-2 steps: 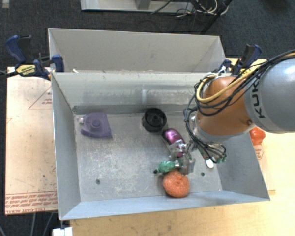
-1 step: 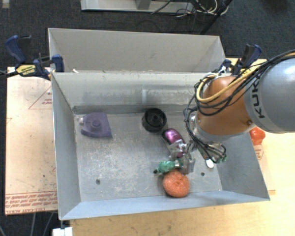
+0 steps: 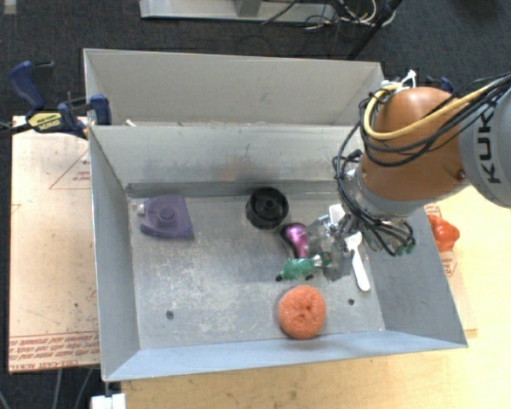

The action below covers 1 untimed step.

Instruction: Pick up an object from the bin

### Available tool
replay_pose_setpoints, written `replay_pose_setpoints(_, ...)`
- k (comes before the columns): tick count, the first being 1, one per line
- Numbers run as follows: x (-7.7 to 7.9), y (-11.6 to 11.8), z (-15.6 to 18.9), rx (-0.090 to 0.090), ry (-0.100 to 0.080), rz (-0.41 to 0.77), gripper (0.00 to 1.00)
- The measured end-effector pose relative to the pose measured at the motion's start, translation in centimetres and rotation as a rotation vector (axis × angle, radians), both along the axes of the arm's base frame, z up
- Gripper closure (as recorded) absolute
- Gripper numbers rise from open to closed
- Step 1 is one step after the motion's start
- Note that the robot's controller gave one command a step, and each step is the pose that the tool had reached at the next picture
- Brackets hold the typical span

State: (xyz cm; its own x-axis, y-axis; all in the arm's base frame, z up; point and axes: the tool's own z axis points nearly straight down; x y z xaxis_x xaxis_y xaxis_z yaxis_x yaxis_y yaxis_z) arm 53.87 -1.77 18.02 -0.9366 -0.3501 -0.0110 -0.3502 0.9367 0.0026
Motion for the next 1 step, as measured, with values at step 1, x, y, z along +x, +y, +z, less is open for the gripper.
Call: replay_pose_setpoints(1, 0.00, 0.00, 0.00, 0.000, 0.000, 0.000, 1.00)
